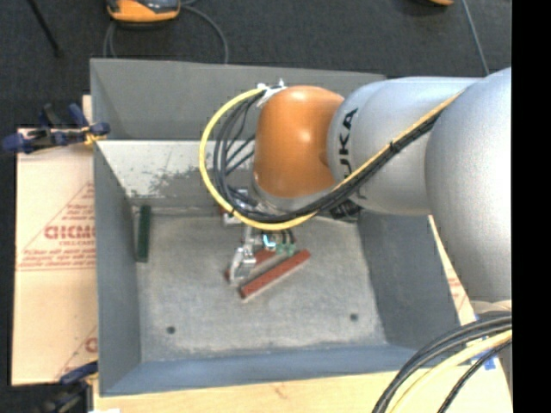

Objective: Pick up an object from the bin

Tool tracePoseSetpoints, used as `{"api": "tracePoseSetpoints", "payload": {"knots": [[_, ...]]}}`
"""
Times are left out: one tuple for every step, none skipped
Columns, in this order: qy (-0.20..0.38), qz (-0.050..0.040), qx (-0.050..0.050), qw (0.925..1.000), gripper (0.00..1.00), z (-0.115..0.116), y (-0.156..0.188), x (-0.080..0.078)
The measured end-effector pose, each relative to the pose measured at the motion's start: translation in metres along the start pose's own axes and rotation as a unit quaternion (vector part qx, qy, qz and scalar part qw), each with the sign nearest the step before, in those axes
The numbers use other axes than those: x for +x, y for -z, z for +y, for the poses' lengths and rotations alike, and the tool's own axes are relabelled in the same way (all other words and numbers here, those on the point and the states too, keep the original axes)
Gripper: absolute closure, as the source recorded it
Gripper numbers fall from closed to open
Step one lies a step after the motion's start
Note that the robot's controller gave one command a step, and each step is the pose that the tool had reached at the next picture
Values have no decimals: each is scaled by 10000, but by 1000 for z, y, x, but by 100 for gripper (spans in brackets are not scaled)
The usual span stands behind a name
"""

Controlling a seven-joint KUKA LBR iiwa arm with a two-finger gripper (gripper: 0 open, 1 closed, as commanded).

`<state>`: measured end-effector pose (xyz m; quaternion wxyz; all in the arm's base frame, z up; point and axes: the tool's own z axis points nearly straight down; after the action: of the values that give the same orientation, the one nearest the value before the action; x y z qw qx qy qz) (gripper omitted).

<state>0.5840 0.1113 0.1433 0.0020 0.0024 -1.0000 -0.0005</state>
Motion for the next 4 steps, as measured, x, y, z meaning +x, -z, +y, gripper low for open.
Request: {"api": "tracePoseSetpoints", "payload": {"knots": [[-14, -37, -4, 10000, 0, 0, 4, -2], [966, -73, -15, 9953, 0, -50, -51, -17], [971, -89, -4, 9952, 0, -46, -44, -17], [2036, -40, 14, 9790, 0, -62, -39, -22]]}}
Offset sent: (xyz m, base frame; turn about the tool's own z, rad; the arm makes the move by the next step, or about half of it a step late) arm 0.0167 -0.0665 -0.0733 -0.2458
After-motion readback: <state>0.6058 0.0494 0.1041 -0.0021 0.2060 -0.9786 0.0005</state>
